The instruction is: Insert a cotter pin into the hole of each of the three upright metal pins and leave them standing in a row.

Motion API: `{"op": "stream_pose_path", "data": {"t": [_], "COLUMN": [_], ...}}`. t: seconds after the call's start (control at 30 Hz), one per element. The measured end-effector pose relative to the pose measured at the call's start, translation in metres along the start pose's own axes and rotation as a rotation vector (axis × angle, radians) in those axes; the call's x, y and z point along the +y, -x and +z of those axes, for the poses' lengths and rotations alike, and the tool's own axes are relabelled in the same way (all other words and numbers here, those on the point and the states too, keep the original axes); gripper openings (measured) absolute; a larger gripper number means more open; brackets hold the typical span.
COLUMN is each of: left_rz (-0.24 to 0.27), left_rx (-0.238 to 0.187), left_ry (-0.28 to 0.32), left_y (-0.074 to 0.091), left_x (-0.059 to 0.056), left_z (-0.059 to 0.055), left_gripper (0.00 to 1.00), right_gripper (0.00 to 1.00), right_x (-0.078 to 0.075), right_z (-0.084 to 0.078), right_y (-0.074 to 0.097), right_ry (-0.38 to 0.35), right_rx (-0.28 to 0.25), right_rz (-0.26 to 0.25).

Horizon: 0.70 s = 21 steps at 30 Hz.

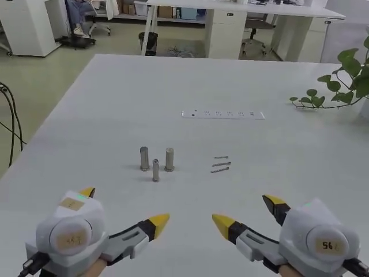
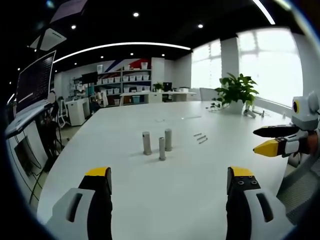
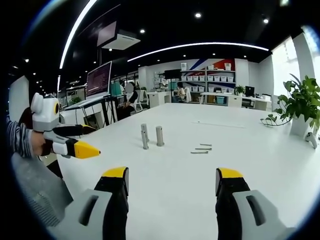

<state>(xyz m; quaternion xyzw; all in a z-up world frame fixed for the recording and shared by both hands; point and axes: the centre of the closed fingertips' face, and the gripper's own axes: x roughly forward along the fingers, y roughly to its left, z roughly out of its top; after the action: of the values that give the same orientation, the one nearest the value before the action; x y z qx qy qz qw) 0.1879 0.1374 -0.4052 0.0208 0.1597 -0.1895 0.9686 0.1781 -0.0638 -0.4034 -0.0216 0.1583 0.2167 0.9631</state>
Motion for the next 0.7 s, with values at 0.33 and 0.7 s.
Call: {"op": "stream_pose_path", "data": {"t": [0.33,0.7], "left_rz": [-0.01,-0.061], "left_rx": [-0.001,0.05], "left_ry": [-0.005,-0.004], "left_y": [0.0,-0.012], "left_x": [-0.001,-0.006], "left_z": [0.001,0.004], "left_gripper": [0.87,0.72], "right_gripper": [0.67,0.67], "right_x": [0.006,-0.005], "right_z": [0.007,0.014], "right_y": [0.002,0.002], "right_ry": [0.0,-0.048], "right_rx": [-0.02,-0.006], "right_rz": [0.02,0.027]}}
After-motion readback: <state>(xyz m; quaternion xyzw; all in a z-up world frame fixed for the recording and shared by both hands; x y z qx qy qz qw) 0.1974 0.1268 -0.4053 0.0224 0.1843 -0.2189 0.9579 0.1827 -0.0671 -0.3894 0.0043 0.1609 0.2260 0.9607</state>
